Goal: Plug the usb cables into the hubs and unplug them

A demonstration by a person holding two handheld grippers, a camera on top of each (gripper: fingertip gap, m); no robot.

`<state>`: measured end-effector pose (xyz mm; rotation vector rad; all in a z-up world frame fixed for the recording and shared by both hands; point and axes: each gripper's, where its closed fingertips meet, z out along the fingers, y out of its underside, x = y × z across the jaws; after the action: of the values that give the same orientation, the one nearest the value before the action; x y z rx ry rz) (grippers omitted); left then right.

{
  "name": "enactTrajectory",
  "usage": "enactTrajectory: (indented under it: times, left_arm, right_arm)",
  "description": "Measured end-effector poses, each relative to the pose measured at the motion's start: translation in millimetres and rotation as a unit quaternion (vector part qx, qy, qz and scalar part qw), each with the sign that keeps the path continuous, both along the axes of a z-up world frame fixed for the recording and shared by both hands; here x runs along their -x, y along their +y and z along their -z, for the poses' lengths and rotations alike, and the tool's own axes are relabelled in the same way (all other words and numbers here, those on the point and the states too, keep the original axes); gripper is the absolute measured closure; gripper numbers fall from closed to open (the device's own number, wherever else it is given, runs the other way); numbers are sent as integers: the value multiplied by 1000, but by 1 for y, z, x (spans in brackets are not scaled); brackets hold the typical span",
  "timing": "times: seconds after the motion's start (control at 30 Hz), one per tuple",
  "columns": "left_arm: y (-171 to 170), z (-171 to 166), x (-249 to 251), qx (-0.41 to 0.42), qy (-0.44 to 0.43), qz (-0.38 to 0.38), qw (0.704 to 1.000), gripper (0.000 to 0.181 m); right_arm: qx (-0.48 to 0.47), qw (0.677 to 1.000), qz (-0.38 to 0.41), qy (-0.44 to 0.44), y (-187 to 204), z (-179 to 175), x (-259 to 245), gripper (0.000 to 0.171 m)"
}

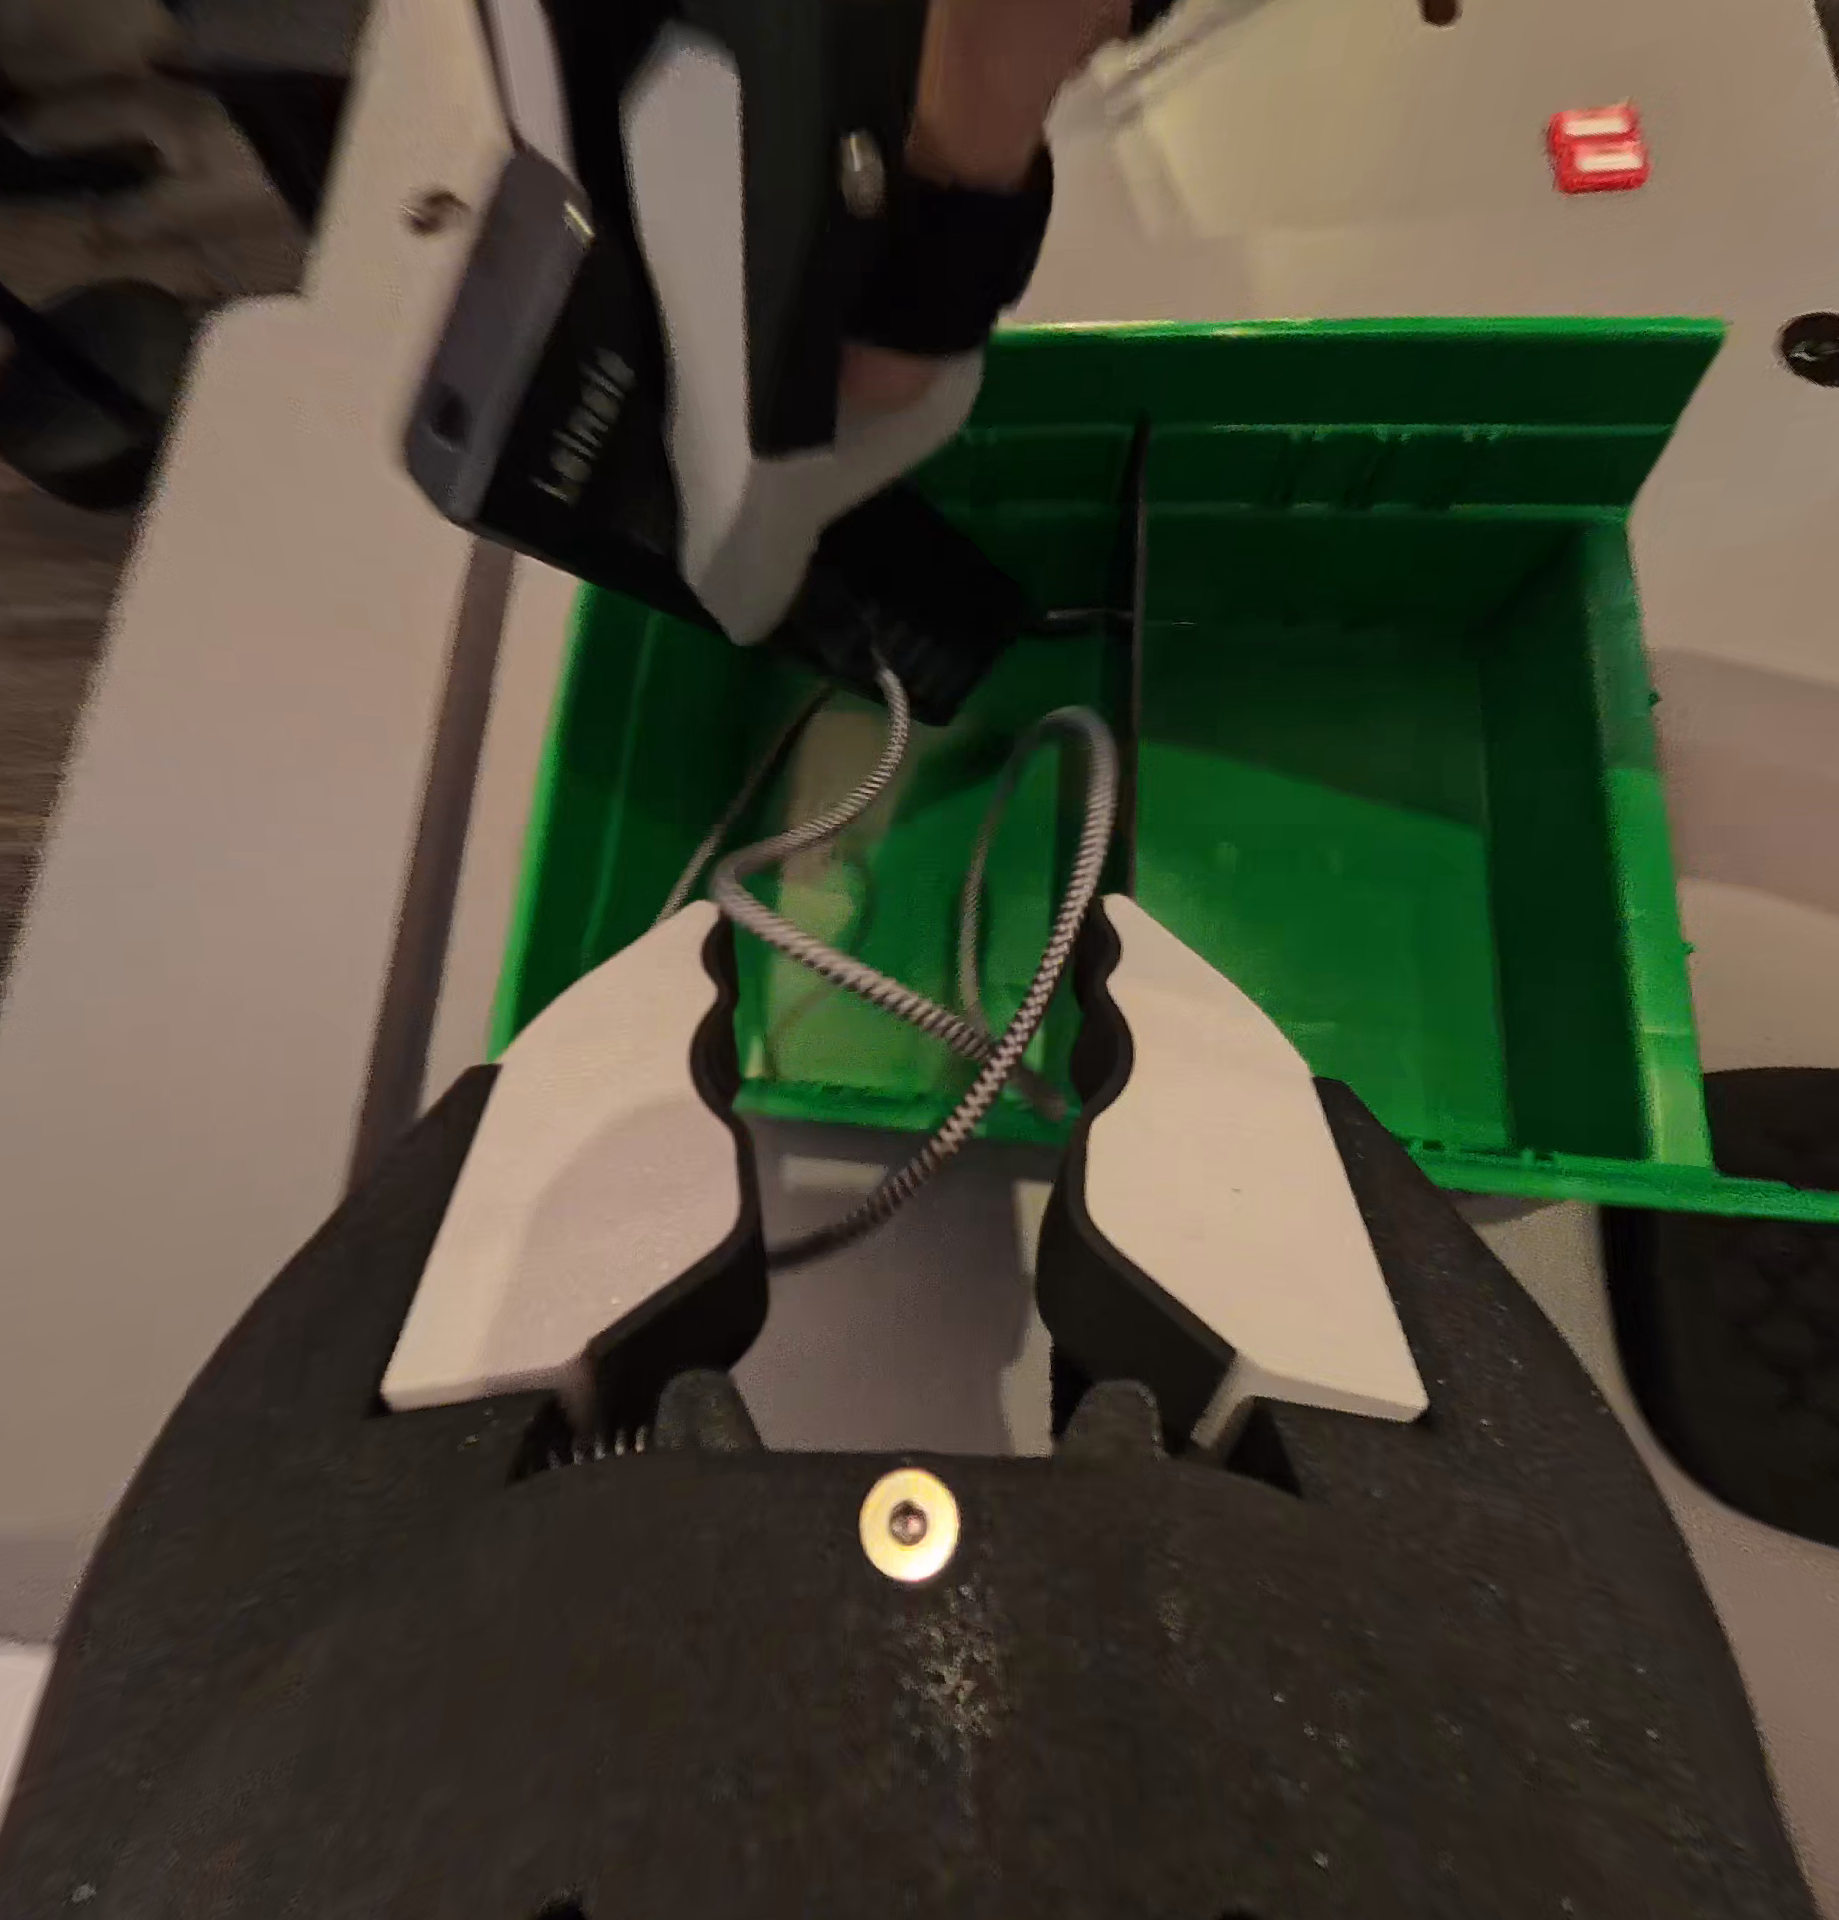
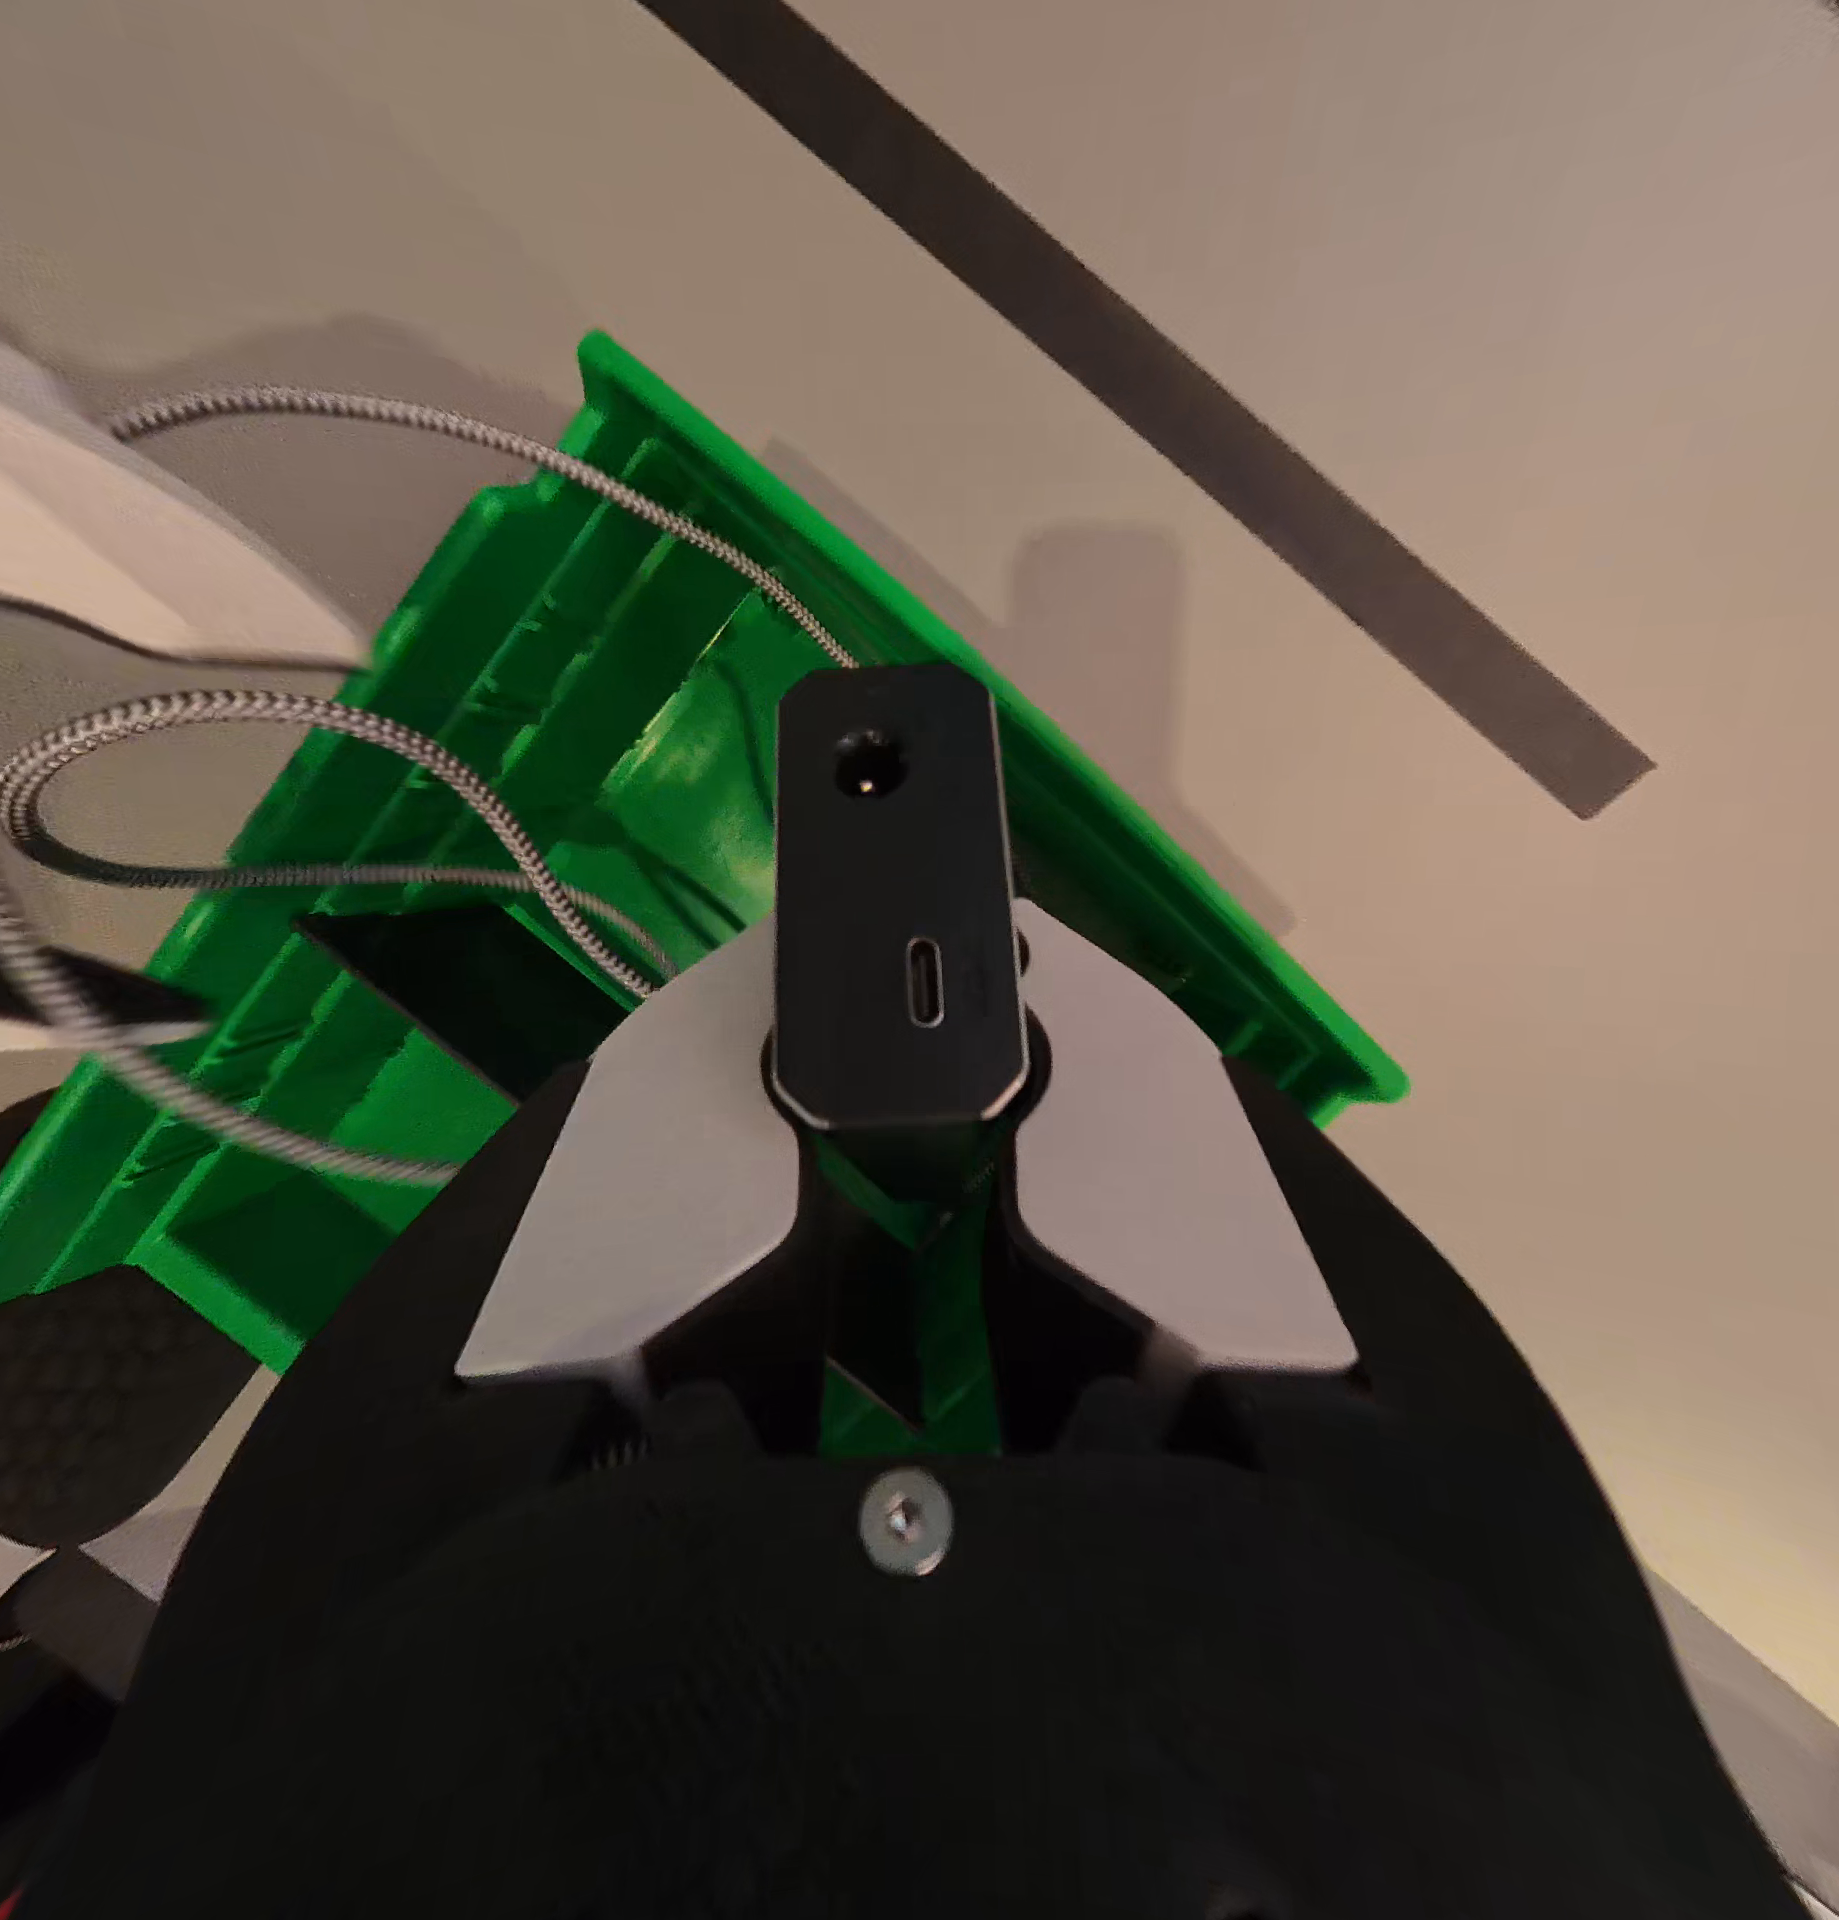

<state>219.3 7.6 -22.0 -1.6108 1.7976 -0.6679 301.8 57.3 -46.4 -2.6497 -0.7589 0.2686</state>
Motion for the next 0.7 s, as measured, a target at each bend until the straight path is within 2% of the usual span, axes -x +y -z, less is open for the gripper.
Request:
enactTrajectory:
  times: [0.13,0.3,0.6,0.7]
  left_arm:
    - [10,-28,27,-101,-31,-27,994,101]
    - [26,-62,57,-236,-48,-81,967,86]
    - [21,-73,77,-274,-47,-102,955,86]
    - [18,-74,75,-268,-53,-104,956,86]
  right_arm:
    - [17,1000,-13,-16,5,24,5,140]
    - [9,999,-27,-24,15,27,17,139]
    - [4,989,-98,-114,18,34,20,139]
    - [5,987,-107,-120,18,36,24,139]
